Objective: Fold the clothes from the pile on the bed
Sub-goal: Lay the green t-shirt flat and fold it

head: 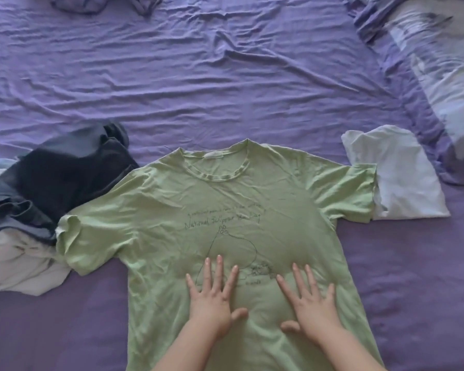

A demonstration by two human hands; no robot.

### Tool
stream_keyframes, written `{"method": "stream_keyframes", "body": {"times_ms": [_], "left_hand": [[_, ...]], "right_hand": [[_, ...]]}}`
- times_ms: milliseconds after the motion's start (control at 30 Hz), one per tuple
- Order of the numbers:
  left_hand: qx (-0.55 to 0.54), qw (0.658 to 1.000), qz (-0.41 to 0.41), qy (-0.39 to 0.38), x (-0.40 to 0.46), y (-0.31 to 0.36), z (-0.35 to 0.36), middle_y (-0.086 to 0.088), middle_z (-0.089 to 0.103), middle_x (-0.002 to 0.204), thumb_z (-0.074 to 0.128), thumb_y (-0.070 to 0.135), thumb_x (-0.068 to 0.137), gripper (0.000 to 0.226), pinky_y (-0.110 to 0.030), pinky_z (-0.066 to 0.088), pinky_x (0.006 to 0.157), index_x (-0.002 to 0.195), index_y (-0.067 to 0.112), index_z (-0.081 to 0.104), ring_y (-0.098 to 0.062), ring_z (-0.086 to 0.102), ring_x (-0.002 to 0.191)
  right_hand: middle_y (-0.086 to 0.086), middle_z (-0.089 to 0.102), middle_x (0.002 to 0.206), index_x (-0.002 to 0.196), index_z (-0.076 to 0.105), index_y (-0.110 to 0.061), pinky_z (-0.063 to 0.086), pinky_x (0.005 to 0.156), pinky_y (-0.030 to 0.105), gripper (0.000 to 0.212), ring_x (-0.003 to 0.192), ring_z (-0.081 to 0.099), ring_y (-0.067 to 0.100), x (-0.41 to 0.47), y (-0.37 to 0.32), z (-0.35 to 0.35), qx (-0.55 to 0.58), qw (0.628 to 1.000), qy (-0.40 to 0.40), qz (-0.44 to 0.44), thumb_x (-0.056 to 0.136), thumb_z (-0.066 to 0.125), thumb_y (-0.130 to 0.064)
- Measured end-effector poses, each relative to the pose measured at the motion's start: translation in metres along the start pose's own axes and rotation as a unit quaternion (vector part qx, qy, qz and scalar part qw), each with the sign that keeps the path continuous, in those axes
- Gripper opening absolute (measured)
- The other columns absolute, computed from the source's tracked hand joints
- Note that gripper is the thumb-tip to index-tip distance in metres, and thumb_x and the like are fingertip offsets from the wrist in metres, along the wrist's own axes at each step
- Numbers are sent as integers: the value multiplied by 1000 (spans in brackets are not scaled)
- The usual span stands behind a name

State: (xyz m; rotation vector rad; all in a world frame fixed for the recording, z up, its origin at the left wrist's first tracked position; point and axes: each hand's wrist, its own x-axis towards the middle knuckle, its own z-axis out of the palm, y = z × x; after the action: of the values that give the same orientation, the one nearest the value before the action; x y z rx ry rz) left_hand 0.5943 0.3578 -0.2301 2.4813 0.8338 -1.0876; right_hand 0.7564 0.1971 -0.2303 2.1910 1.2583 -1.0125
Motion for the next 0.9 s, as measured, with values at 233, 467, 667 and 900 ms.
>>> {"method": "stream_keyframes", "body": {"times_ms": [233, 467, 667, 900], "left_hand": [[-1, 998, -13, -62, 3, 1, -14, -7, -48, 136, 34, 72, 82, 100, -70, -7, 103, 130, 21, -37, -34, -38, 133], [-61, 995, -27, 77, 16, 51, -60, -8, -13, 158, 37, 52, 93, 69, -48, 1, 116, 151, 27, 7, -26, -11, 146], [-79, 984, 84, 137, 91, 150, -130, -2, -13, 159, 32, 43, 98, 60, -48, 0, 116, 150, 35, 1, -27, -14, 145], [-37, 991, 19, 128, 144, 191, -146, 0, -19, 157, 36, 54, 91, 77, -62, -16, 107, 149, 32, -9, -31, -24, 142]], "right_hand": [[-1, -22, 156, 145, -5, -44, 13, 105, 66, 81, 143, -17, 28, 3, 10, -36, 49, 995, -59, -60, 90, 53, -31], [1, 58, 125, 115, 63, -18, 44, 86, 36, 32, 117, 52, 24, 22, 114, -112, 139, 953, 263, -58, 83, 59, -14], [5, 30, 150, 138, 39, -18, 32, 100, 36, 48, 138, 25, 21, 96, 212, -183, 5, 960, 279, -10, 91, 41, -8], [2, 54, 115, 123, 44, -19, 34, 87, 35, 33, 109, 46, 25, 130, 251, -195, -38, 956, 285, 54, 91, 49, -23]]}}
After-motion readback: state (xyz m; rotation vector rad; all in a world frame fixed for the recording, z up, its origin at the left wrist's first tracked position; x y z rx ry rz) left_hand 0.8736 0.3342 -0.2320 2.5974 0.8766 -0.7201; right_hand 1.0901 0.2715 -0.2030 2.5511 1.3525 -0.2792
